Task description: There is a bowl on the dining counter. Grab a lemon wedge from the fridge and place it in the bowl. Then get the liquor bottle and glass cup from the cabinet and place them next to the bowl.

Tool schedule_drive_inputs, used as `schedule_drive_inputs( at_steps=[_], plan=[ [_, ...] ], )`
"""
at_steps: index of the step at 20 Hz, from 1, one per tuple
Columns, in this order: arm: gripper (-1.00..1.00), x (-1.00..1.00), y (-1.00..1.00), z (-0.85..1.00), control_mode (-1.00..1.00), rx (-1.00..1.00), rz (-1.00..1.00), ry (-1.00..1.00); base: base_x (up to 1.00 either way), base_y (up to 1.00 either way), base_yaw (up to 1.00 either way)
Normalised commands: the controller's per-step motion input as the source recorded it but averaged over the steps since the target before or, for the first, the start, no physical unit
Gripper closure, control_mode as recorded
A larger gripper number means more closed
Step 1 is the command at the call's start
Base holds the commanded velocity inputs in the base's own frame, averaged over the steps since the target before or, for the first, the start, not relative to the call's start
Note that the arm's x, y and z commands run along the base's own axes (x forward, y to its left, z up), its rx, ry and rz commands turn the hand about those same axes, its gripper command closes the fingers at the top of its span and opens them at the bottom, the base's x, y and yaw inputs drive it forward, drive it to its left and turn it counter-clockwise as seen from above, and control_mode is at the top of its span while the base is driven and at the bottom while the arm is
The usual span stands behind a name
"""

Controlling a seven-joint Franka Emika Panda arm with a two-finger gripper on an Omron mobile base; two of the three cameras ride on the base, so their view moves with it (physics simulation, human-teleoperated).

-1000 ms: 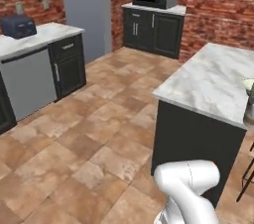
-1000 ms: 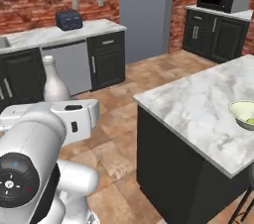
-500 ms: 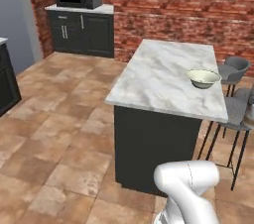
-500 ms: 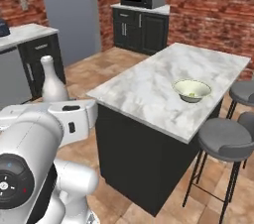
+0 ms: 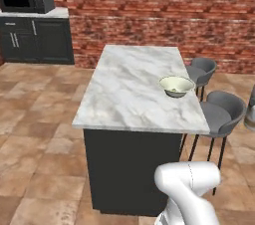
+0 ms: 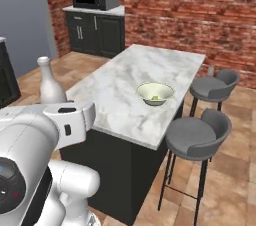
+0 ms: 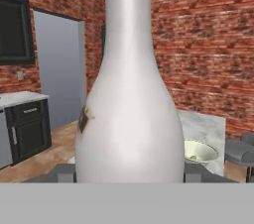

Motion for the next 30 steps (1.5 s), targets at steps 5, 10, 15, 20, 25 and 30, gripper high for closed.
schedule_drive_inputs(
  at_steps=[5,10,15,20,25,30],
  plan=[
    [1.0,0.0,0.0,0.0,1.0,0.0,0.0,0.0,0.68,-0.02,-0.19],
    [1.0,0.0,0.0,0.0,1.0,0.0,0.0,0.0,0.52,-0.02,-0.03],
    [1.0,0.0,0.0,0.0,1.0,0.0,0.0,0.0,0.28,-0.06,0.04],
    [1.0,0.0,0.0,0.0,1.0,0.0,0.0,0.0,0.32,-0.24,0.12],
    [1.0,0.0,0.0,0.0,1.0,0.0,0.0,0.0,0.58,-0.22,0.08],
    [1.0,0.0,0.0,0.0,1.0,0.0,0.0,0.0,0.55,-0.18,0.0]
  ],
)
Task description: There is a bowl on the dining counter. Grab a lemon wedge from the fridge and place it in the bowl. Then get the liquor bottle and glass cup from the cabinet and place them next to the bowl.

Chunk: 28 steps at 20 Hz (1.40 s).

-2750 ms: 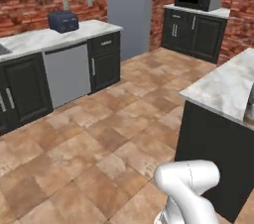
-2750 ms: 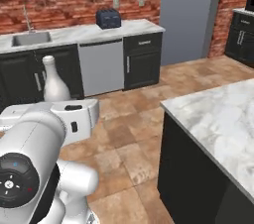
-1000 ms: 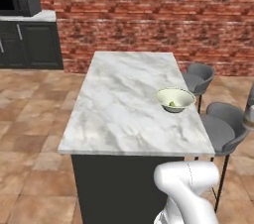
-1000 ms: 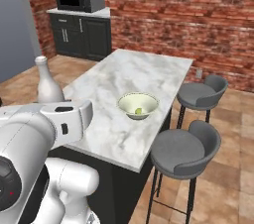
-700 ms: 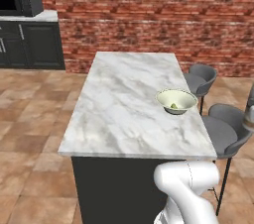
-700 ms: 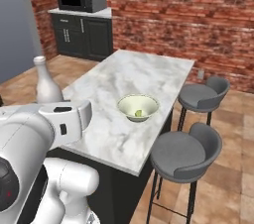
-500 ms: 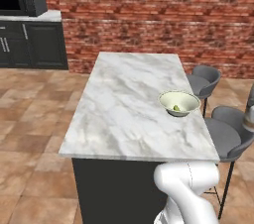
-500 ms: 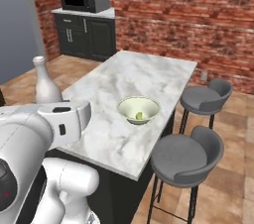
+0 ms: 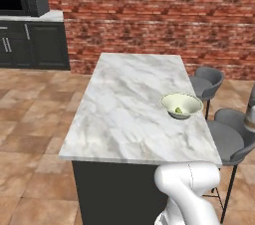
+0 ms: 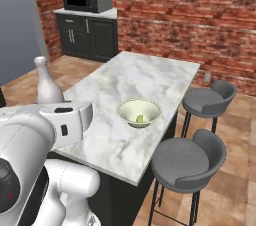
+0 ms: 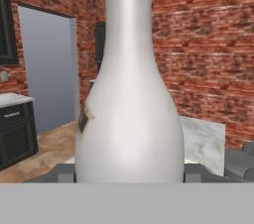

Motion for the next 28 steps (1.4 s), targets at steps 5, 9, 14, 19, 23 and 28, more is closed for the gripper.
schedule_drive_inputs(
  at_steps=[5,9,14,19,23,28],
  plan=[
    [1.0,0.09,-0.08,-0.09,-1.0,0.0,0.01,0.0,0.4,-0.22,0.01],
    [1.0,0.23,-0.56,-0.48,-1.0,0.0,0.12,0.0,0.0,0.0,0.0],
    [1.0,0.12,-0.55,-0.53,-1.0,0.0,0.11,0.0,0.0,0.0,0.0],
    [1.0,0.46,-0.15,-0.61,-1.0,0.0,0.13,-0.02,0.0,0.0,0.0],
    [1.0,0.67,0.0,-0.63,-1.0,0.0,0.14,-0.02,0.0,0.0,0.0],
    [1.0,0.7,0.0,-0.64,-1.0,0.0,0.17,-0.02,0.0,0.0,0.0]
  ],
)
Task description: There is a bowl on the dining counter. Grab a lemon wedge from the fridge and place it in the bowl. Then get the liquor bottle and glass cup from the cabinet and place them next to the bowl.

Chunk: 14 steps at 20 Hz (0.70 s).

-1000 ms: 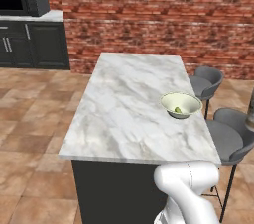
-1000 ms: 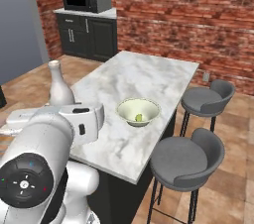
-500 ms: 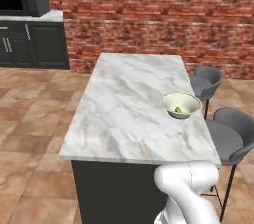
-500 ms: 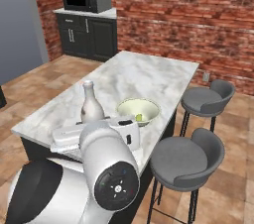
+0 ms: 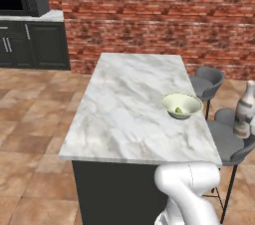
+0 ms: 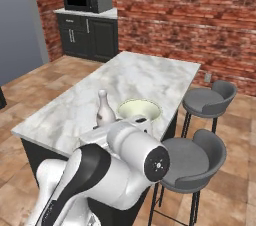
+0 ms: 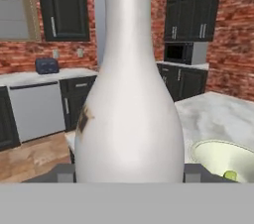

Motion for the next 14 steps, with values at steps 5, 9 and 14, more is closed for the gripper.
schedule_drive_inputs(
  at_steps=[5,9,14],
  plan=[
    [1.0,0.56,0.0,-0.63,-1.0,0.07,0.18,-0.02,0.0,0.0,0.0],
    [1.0,0.62,0.0,-0.44,-1.0,0.13,0.16,-0.01,0.0,0.0,0.0],
    [1.0,0.66,0.0,-0.33,-1.0,0.1,0.15,0.0,0.0,0.0,0.0]
  ],
)
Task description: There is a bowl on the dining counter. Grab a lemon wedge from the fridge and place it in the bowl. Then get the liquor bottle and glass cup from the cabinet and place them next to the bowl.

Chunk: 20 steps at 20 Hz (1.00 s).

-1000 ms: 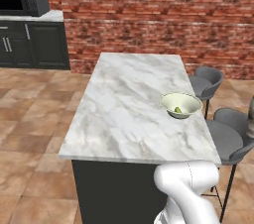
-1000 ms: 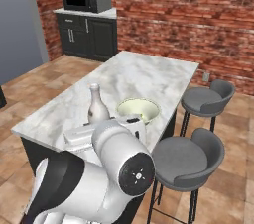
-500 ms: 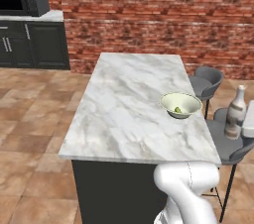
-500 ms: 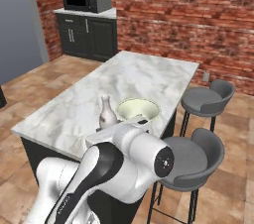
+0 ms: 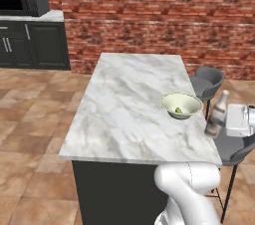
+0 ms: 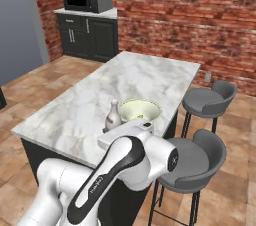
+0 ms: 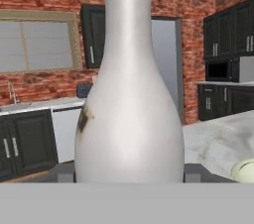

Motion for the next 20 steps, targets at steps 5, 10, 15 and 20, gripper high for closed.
schedule_drive_inputs(
  at_steps=[5,10,15,20],
  plan=[
    [1.0,0.24,0.0,-0.33,-1.0,0.01,0.05,-0.01,0.0,0.0,0.0],
    [1.0,0.0,0.12,-0.36,-1.0,-0.07,0.0,-0.05,0.0,0.0,0.0],
    [1.0,0.0,0.28,-0.16,-1.0,-0.1,-0.05,-0.01,0.0,0.0,0.0],
    [1.0,0.12,0.32,-0.11,-1.0,-0.07,-0.08,0.0,0.0,0.0,0.0]
  ],
)
